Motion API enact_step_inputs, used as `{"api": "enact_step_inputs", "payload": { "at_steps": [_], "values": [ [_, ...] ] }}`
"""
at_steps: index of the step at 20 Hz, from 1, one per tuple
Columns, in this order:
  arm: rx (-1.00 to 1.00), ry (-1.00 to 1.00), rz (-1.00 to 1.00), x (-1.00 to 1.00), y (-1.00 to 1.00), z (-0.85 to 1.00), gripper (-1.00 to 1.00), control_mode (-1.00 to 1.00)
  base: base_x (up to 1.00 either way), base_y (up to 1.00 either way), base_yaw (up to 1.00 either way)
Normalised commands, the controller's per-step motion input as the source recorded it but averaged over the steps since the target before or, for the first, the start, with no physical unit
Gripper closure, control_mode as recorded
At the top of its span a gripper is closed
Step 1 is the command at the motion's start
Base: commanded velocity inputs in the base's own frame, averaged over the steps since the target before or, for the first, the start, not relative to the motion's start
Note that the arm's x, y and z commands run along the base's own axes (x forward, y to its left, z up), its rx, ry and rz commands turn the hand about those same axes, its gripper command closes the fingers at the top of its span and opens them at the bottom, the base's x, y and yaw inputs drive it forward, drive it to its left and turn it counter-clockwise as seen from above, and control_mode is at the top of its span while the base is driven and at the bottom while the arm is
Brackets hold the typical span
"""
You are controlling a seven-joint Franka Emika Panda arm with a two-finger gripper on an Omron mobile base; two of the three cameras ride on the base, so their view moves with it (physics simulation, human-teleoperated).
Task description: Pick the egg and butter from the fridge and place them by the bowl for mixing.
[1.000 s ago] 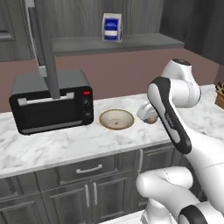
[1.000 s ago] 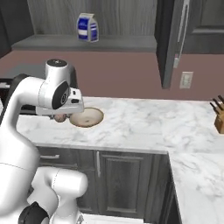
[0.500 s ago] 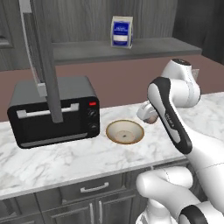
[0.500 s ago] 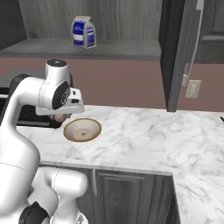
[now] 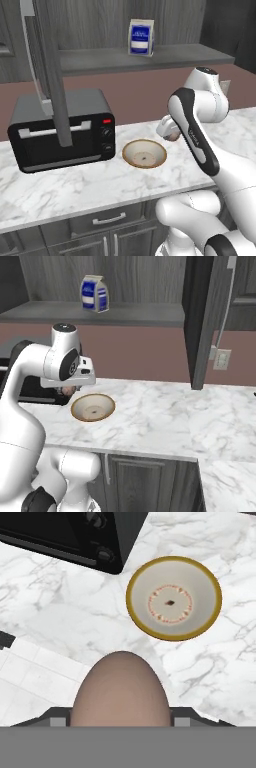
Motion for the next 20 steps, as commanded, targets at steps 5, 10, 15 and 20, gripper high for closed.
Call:
{"api": "enact_step_inputs", "payload": {
  "at_steps": [5,10,15,20],
  "values": [
    [0.0,0.0,0.0,0.0,0.0,0.0,1.0,1.0,0.29,0.0,0.0],
    [0.0,0.0,0.0,0.0,0.0,0.0,1.0,1.0,0.1,0.0,0.0],
    [0.0,0.0,0.0,0.0,0.0,0.0,1.0,1.0,0.0,0.0,0.0],
    [0.0,0.0,0.0,0.0,0.0,0.0,1.0,1.0,0.1,0.0,-0.01]
  ]
}}
